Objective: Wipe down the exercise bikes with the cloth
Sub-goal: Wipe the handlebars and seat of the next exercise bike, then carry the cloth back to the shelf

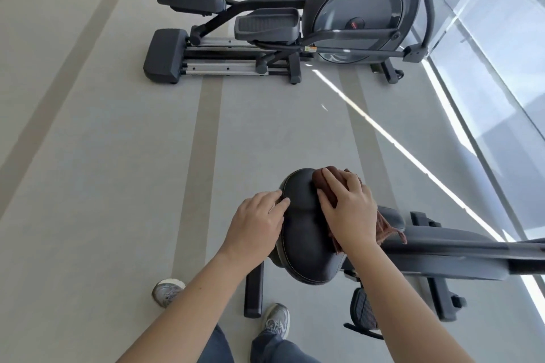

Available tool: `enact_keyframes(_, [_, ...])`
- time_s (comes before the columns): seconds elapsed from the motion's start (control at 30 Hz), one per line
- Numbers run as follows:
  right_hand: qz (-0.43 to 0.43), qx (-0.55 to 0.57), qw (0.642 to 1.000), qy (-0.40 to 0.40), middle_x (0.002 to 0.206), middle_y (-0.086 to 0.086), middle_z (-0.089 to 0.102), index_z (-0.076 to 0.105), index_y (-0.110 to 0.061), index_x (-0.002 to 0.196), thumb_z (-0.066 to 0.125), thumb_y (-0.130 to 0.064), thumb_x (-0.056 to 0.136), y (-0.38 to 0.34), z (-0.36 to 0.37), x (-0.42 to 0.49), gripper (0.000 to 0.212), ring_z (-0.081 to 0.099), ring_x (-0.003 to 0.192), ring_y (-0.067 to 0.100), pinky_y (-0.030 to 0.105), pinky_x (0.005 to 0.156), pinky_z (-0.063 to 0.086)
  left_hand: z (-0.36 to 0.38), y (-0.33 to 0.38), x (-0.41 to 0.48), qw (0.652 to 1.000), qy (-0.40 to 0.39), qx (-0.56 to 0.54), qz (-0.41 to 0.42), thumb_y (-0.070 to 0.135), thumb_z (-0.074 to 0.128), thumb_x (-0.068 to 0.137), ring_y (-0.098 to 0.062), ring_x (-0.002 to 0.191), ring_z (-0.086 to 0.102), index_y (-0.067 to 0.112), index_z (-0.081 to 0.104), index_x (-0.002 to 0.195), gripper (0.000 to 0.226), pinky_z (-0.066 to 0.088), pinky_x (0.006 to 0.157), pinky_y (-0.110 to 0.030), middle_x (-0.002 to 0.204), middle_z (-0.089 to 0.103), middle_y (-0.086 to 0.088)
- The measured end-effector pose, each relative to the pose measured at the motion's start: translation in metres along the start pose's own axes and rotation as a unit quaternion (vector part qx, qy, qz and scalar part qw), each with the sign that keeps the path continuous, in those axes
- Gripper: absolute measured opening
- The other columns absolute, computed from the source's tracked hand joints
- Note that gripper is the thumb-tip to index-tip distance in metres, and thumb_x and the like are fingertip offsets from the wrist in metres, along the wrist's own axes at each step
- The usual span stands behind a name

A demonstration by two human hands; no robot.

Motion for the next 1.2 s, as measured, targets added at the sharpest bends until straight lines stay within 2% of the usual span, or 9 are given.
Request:
enact_keyframes(0.2, [-0.052,-0.014,0.999,-0.002,0.119,0.012,0.058,0.061,-0.025,0.119,0.062,-0.027,0.085,-0.035,0.011,0.021,0.034,0.053,0.099,0.039,0.045,0.078,0.046,-0.009,-0.028,-0.008,1.0,0.008,0.015,-0.024,-0.001,0.075,0.067,-0.032,0.093,0.065,0.001,0.069,0.095,0.029,0.054,0.077,-0.043,0.101,0.068,-0.017])
enact_keyframes(0.37, [-0.121,-0.049,0.991,0.005,0.103,0.012,0.066,0.067,-0.02,0.106,0.072,-0.022,0.077,-0.076,0.027,0.029,0.03,0.059,0.079,0.038,0.043,0.062,0.052,-0.025,-0.062,-0.015,0.998,0.024,0.022,-0.059,0.001,0.075,0.068,-0.032,0.097,0.063,0.002,0.068,0.097,0.03,0.051,0.081,-0.043,0.104,0.067,-0.017])
enact_keyframes(0.5, [-0.167,-0.072,0.983,-0.017,0.094,0.011,0.069,0.069,-0.017,0.101,0.075,-0.021,0.073,-0.111,0.044,0.031,0.029,0.06,0.069,0.036,0.041,0.057,0.052,-0.042,-0.097,-0.02,0.996,0.036,0.024,-0.081,0.003,0.074,0.069,-0.032,0.1,0.062,0.002,0.068,0.099,0.03,0.05,0.083,-0.043,0.106,0.067,-0.017])
enact_keyframes(0.67, [-0.162,-0.019,0.983,-0.088,0.101,0.012,0.068,0.07,-0.016,0.105,0.073,-0.019,0.077,-0.165,0.067,0.038,0.029,0.062,0.082,0.039,0.047,0.065,0.054,-0.073,-0.161,-0.028,0.993,0.048,0.024,-0.107,0.003,0.073,0.07,-0.031,0.099,0.062,0.002,0.068,0.096,0.026,0.05,0.083,-0.043,0.104,0.067,-0.017])
enact_keyframes(0.8, [-0.158,0.077,0.981,-0.075,0.105,0.008,0.067,0.068,-0.018,0.107,0.073,-0.018,0.077,-0.236,0.08,0.055,0.031,0.061,0.099,0.033,0.045,0.074,0.054,-0.103,-0.217,-0.035,0.991,0.062,0.022,-0.115,0.002,0.071,0.071,-0.031,0.1,0.062,0.002,0.068,0.095,0.024,0.05,0.084,-0.043,0.106,0.066,-0.017])
enact_keyframes(1.0, [-0.207,0.118,0.97,-0.051,0.107,0.001,0.067,0.068,-0.021,0.108,0.073,-0.022,0.077,-0.363,0.108,0.074,0.031,0.062,0.1,0.027,0.033,0.071,0.05,-0.164,-0.309,-0.05,0.981,0.122,0.025,-0.152,0.005,0.07,0.072,-0.031,0.1,0.062,0.003,0.067,0.095,0.023,0.049,0.084,-0.042,0.104,0.066,-0.015])
enact_keyframes(1.2, [-0.23,0.133,0.963,-0.044,0.108,0.002,0.066,0.067,-0.023,0.109,0.072,-0.022,0.078,-0.467,0.144,0.079,0.032,0.06,0.104,0.029,0.034,0.073,0.051,-0.22,-0.4,-0.079,0.965,0.154,0.067,-0.2,0.013,0.07,0.075,-0.033,0.102,0.06,0.002,0.067,0.096,0.024,0.049,0.085,-0.044,0.107,0.066,-0.016])
Point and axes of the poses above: each hand's wrist, its own x-axis towards the middle knuckle, its own z-axis out of the palm, y = z × x, the point moved 4 cm from there along x, towards the middle knuckle
